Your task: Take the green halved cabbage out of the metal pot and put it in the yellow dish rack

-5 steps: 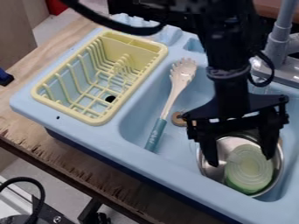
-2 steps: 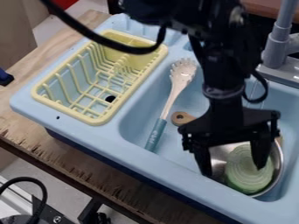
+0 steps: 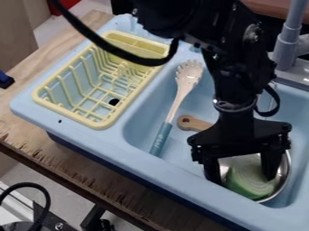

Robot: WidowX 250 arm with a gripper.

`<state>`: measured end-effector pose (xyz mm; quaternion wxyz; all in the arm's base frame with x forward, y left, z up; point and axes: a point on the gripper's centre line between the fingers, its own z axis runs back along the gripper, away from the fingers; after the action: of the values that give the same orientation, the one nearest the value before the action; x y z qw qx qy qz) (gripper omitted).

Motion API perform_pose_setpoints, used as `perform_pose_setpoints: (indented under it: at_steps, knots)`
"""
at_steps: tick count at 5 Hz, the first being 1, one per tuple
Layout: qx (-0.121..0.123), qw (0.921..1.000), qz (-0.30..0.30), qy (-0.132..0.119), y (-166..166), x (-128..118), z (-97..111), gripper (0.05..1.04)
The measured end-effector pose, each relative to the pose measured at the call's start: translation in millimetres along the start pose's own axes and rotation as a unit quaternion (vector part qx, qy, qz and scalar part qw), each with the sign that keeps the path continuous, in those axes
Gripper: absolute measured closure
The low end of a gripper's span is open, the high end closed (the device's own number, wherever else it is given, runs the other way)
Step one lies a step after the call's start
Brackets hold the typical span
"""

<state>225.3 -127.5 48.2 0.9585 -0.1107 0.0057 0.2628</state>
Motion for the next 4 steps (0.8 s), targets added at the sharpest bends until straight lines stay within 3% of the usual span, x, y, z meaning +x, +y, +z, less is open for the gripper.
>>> perform_pose_setpoints:
  at_steps: [2,3,4]
  knots:
    - [0.002,1.0000,0.000,-0.010,0.8,3.4,-6.3,0.134]
    - [-0.016,0.9998,0.008,-0.002,-1.3,3.0,-7.8,0.365]
    - [-0.017,0.9998,0.013,0.003,-0.1,4.4,-6.0,0.433]
